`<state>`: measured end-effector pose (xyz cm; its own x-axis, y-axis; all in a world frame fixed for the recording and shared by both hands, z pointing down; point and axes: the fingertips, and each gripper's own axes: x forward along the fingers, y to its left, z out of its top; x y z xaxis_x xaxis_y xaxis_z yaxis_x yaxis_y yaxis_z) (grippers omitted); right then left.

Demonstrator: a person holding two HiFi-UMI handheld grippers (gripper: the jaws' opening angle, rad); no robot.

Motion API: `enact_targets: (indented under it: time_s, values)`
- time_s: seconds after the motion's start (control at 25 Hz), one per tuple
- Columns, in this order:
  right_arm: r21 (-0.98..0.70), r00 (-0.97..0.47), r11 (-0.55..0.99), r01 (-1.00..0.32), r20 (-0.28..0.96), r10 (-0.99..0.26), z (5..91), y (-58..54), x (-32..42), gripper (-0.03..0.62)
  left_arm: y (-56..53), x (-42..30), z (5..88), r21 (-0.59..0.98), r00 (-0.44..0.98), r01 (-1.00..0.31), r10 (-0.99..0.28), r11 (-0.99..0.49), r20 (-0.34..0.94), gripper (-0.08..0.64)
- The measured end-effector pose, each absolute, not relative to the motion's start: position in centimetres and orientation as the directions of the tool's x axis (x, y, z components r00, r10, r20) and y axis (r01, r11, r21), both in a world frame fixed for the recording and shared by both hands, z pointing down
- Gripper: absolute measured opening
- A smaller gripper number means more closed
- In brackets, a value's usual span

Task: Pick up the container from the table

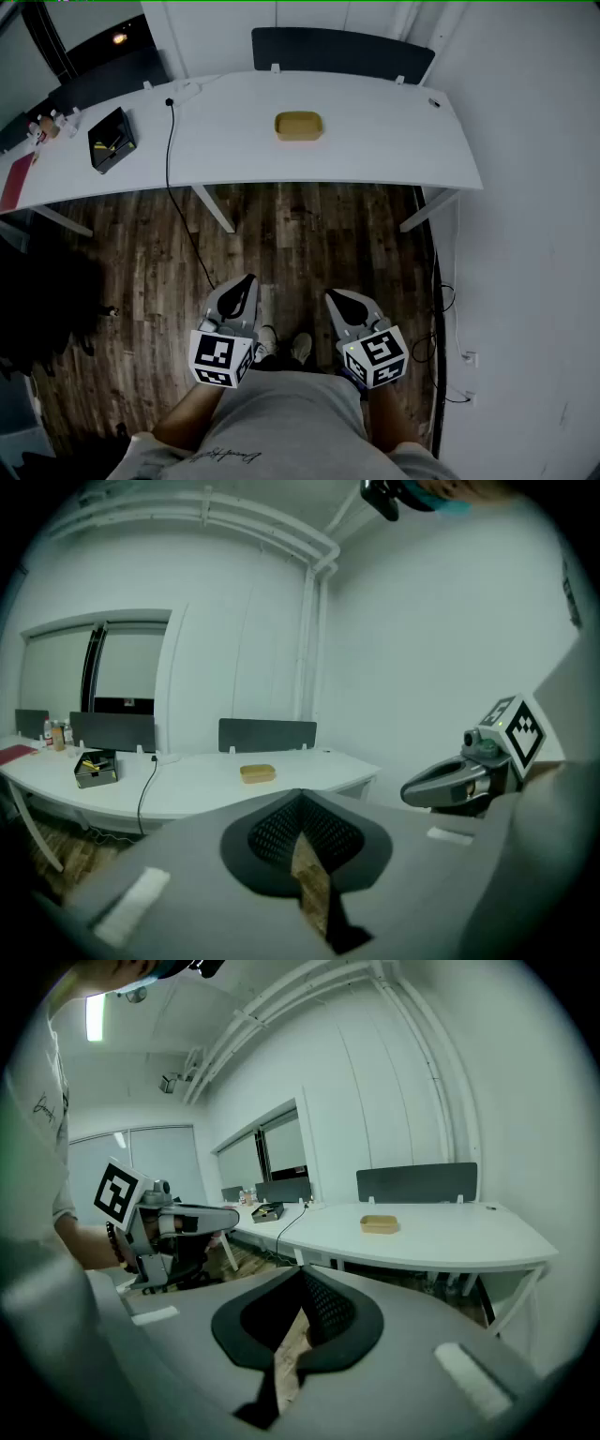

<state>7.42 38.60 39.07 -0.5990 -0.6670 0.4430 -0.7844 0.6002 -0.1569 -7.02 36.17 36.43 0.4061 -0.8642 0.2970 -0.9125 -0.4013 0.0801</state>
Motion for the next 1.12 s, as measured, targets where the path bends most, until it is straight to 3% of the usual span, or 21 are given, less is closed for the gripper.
enact_targets:
  time_s: [1.12]
  values:
    - [-0.113,-0.577,0.589,-0.8,0.411,-0.706,37.3,36.4,-0.5,0.015,34.8,-14.0,34.7,0.075,0.451,-0.891,-0.857,-0.447,0.25,-0.002]
